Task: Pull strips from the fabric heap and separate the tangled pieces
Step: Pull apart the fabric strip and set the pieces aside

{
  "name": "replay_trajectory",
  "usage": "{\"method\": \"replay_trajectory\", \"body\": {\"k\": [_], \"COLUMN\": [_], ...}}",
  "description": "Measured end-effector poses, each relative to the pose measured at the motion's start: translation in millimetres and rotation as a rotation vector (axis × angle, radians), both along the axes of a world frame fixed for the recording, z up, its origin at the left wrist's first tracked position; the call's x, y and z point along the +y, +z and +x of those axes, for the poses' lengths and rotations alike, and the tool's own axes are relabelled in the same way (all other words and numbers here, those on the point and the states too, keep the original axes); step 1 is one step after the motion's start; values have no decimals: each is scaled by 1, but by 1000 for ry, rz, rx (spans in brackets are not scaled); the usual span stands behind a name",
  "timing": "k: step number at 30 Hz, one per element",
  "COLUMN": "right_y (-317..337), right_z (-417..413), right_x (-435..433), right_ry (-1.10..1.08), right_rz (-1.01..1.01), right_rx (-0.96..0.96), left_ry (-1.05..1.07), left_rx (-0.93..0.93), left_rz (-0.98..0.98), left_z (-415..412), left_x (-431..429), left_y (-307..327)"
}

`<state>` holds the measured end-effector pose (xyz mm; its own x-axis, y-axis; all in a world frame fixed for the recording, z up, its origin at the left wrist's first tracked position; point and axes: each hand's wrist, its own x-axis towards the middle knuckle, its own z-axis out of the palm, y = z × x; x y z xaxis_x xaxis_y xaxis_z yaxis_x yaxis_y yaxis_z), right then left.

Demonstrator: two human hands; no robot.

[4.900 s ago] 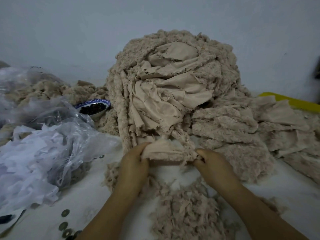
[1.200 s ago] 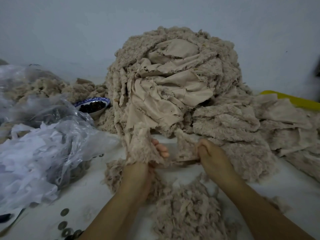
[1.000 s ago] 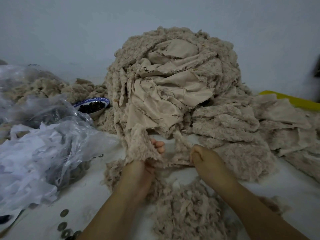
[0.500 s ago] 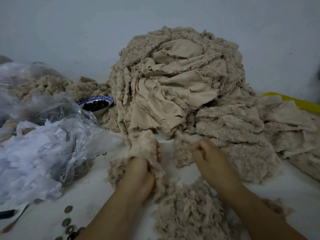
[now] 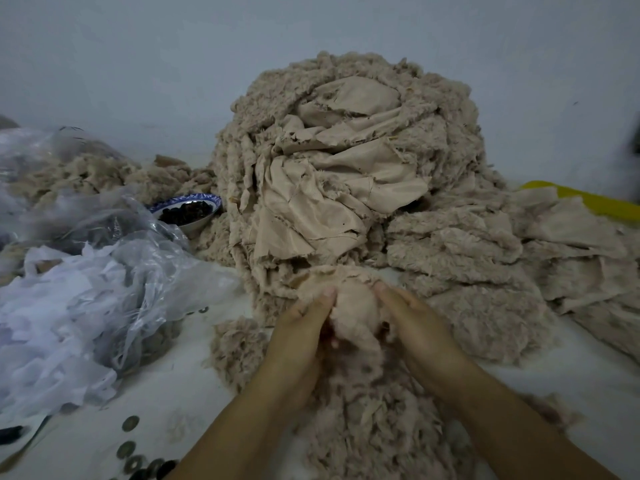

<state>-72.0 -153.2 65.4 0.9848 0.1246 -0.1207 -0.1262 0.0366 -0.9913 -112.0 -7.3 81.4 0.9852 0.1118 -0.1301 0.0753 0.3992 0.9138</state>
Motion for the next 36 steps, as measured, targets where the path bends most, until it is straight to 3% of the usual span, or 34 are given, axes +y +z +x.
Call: {"method": "replay_trajectory", "body": {"k": [4, 10, 18, 26, 32, 36], "right_y": [1, -3, 0, 1, -1, 14], "right_z": [1, -2, -3, 0, 4, 13], "right_x": [-4, 3, 4, 1, -1, -25], "right_ry": [130, 232, 25, -93, -185, -335], "right_rz": [328, 124, 94, 50, 82, 294], "right_rx": [116, -11, -49, -94, -63, 1], "left_ry": [-25, -77, -205, -320, -379, -337], "left_rx": [14, -31, -8, 69, 179, 208], "left_rz": [-170, -233, 272, 236, 366, 364], "left_z": [3, 3, -5, -6, -4, -3], "left_x": [6, 4, -3, -4, -6, 1], "left_y": [-1, -3, -8, 1, 6, 4]}}
